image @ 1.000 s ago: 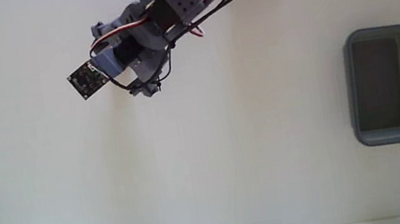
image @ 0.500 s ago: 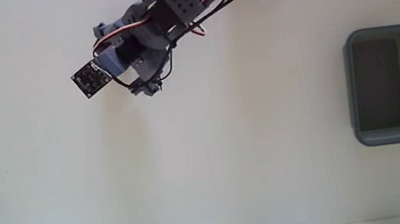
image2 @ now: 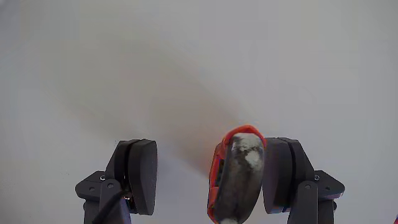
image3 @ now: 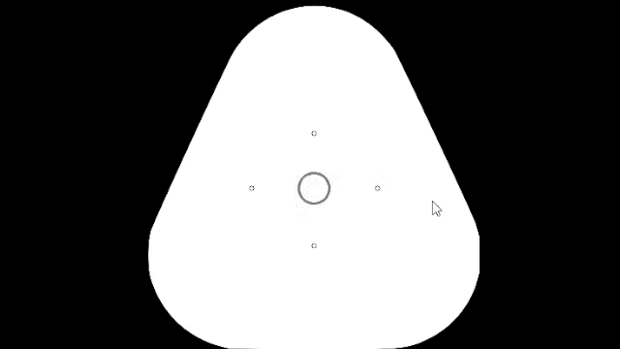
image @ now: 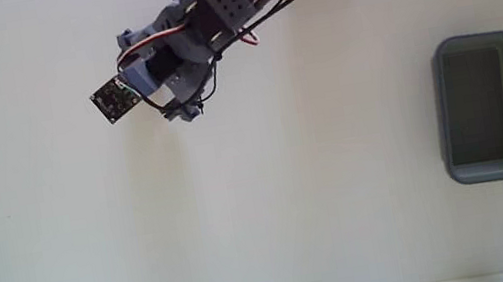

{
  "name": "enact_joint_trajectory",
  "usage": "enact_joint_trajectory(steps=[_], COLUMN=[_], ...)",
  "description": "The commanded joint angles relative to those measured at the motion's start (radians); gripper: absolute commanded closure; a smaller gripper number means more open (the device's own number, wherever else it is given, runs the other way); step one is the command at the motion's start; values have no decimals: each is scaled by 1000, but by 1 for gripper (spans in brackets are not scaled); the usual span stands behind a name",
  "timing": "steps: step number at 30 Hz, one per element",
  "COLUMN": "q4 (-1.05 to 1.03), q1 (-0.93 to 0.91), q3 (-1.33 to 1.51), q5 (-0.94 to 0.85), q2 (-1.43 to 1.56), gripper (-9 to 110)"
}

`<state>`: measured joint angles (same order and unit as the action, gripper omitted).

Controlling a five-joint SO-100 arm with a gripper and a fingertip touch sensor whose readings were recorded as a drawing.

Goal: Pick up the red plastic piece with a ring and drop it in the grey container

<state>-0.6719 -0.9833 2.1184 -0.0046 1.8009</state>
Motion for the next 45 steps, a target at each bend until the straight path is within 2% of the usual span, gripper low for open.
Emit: enact_joint_trajectory(steps=[1, 45], q4=[26, 32], q1=[-25, -25], q3=[9, 13], q5=[5, 5], q2=[23, 21], gripper=[-9, -6])
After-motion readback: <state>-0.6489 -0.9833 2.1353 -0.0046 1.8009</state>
